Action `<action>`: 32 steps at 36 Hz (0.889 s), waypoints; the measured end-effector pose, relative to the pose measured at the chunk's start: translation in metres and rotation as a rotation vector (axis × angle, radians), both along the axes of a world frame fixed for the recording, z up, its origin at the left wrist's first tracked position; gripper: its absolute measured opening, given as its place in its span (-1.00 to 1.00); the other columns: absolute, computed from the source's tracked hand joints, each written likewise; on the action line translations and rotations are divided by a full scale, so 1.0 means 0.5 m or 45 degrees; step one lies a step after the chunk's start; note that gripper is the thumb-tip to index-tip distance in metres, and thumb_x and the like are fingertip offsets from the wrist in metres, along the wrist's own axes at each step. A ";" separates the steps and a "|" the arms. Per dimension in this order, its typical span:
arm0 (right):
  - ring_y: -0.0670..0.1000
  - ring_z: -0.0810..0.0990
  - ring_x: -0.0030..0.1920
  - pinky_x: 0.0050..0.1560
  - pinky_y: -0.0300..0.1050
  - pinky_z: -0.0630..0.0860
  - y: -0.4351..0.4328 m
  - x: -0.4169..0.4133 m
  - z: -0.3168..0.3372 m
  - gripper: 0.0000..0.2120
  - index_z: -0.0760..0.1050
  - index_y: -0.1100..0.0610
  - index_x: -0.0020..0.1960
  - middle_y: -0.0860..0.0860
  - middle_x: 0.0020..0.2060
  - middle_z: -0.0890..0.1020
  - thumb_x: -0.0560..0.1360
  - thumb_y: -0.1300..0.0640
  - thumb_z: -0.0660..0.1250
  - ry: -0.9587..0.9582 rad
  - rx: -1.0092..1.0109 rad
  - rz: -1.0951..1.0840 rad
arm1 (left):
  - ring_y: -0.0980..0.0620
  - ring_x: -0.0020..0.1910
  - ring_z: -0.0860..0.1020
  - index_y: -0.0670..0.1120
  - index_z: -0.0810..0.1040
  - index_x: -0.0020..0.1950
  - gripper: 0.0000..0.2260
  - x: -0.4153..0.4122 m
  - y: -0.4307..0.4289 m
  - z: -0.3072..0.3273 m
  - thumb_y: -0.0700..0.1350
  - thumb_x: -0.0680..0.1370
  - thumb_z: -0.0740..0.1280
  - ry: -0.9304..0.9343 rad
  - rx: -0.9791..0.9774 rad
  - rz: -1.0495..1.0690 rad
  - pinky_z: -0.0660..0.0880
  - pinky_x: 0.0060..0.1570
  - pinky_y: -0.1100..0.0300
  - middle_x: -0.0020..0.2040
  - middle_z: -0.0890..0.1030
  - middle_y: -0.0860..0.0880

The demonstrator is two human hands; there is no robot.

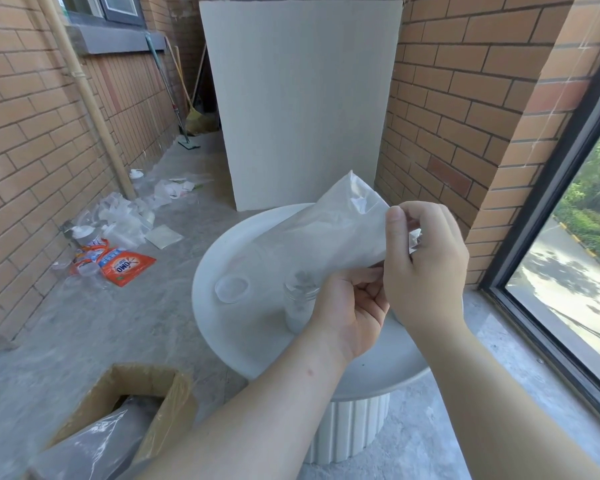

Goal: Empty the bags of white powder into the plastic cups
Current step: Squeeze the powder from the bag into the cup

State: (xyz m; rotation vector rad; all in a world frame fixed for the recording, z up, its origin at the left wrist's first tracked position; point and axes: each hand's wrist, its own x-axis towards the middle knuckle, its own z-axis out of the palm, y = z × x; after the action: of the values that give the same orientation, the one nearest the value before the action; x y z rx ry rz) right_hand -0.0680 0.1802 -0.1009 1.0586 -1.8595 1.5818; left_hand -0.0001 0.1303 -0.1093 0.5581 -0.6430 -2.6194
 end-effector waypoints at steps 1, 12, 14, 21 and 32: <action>-0.11 0.46 -0.07 -0.06 -0.41 0.33 0.000 0.001 0.000 -0.87 0.53 0.11 -0.04 -0.10 -0.14 0.52 0.65 0.15 0.25 -0.002 0.009 0.006 | 0.10 -0.51 0.55 -0.22 0.55 -0.35 -0.65 0.000 0.000 0.000 -0.49 0.48 0.09 0.003 -0.005 -0.003 0.44 -0.53 0.36 -0.45 0.57 -0.04; -0.20 0.44 -0.09 -0.07 -0.45 0.31 0.000 -0.003 0.001 -0.88 0.53 0.12 -0.03 -0.10 -0.14 0.52 0.66 0.16 0.25 0.002 0.001 0.000 | 0.10 -0.47 0.58 -0.23 0.54 -0.22 -0.72 -0.005 -0.006 -0.009 -0.49 0.48 0.12 0.015 -0.005 -0.020 0.48 -0.47 0.36 -0.41 0.60 -0.04; -0.13 0.46 -0.07 -0.06 -0.44 0.32 -0.001 -0.002 0.000 -0.88 0.52 0.09 -0.04 -0.14 -0.16 0.51 0.65 0.15 0.25 -0.016 0.023 0.014 | 0.11 -0.47 0.58 -0.23 0.55 -0.23 -0.73 -0.006 -0.007 -0.012 -0.48 0.48 0.12 0.023 0.003 -0.021 0.48 -0.48 0.36 -0.41 0.60 -0.04; -0.21 0.49 -0.02 -0.06 -0.44 0.32 0.000 -0.003 -0.003 -0.91 0.49 0.02 -0.02 -0.19 -0.12 0.53 0.65 0.12 0.26 -0.095 0.043 0.043 | 0.11 -0.48 0.54 -0.22 0.58 -0.31 -0.69 -0.013 -0.013 -0.021 -0.46 0.46 0.12 0.028 0.012 -0.013 0.46 -0.49 0.36 -0.41 0.59 -0.03; -0.15 0.52 0.09 0.06 -0.11 0.47 0.024 -0.008 -0.041 -0.72 0.50 -0.01 0.21 -0.17 0.08 0.57 0.54 -0.04 0.28 -0.242 0.133 0.083 | 0.08 -0.32 0.58 -0.19 0.61 -0.13 -0.73 -0.021 -0.024 -0.029 -0.39 0.47 0.13 0.077 -0.047 -0.053 0.49 -0.42 0.32 -0.34 0.61 -0.01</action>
State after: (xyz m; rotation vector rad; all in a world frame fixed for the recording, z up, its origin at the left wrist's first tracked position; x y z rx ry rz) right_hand -0.0722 0.1920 -0.1216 1.0551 -2.0723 1.6895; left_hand -0.0106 0.1185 -0.1239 0.4569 -0.6897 -2.6461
